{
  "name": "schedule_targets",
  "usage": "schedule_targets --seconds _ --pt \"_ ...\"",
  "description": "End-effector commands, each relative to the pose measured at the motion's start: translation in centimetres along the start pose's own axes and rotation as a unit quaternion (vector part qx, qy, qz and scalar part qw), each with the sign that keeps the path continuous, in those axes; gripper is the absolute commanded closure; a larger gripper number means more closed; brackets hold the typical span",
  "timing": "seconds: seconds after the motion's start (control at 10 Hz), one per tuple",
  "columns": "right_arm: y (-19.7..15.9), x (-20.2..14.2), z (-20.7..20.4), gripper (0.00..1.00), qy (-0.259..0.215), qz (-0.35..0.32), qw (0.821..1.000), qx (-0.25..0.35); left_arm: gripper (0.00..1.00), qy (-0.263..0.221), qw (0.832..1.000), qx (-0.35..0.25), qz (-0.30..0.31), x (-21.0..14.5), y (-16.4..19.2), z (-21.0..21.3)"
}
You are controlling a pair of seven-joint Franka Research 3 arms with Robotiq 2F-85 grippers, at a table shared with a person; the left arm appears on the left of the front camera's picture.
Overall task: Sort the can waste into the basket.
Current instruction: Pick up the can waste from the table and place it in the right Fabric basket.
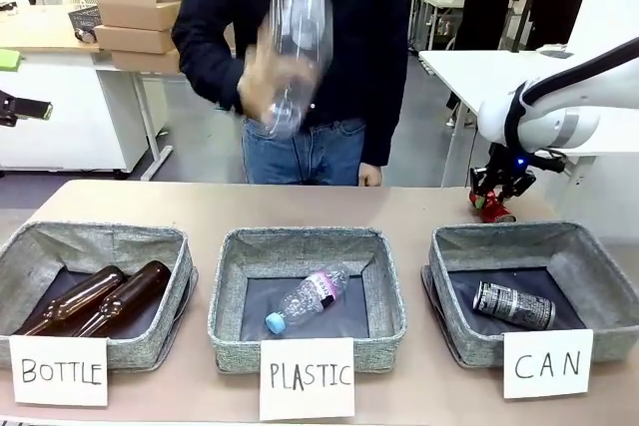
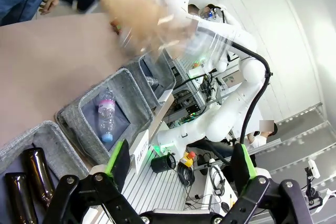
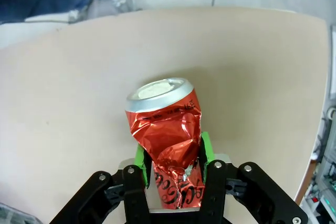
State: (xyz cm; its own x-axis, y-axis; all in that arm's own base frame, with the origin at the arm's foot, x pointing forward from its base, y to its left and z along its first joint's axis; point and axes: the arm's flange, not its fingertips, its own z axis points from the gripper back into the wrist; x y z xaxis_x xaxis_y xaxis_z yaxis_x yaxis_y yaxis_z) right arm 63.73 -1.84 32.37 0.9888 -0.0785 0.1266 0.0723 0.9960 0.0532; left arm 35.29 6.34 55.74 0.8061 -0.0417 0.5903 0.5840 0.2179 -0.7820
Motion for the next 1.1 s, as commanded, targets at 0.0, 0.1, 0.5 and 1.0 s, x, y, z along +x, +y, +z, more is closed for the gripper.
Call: schedule_targets --seconds 0.0,0.1,0.5,1.0 --pt "0.3 0.3 0.4 1.0 0.008 0.014 1.0 0.007 0.0 0.002 1.0 0.003 -0.008 -0.3 -0.1 -0.1" --pt "0.3 0.3 0.5 1.0 0.007 0.014 1.0 0.007 0.0 0.002 1.0 0.003 -0.008 -0.3 -0.1 -0.1" --pt "2.6 -4.0 14.0 1.0 -0.096 0.092 0.99 0.041 0.0 0.002 1.0 0.003 -0.008 -0.3 -0.1 -0.1" --pt "3.1 -22.2 28.1 1.0 0.021 0.302 0.951 0.07 0.0 0.002 1.0 0.003 -0.008 -0.3 -0.1 -0.1"
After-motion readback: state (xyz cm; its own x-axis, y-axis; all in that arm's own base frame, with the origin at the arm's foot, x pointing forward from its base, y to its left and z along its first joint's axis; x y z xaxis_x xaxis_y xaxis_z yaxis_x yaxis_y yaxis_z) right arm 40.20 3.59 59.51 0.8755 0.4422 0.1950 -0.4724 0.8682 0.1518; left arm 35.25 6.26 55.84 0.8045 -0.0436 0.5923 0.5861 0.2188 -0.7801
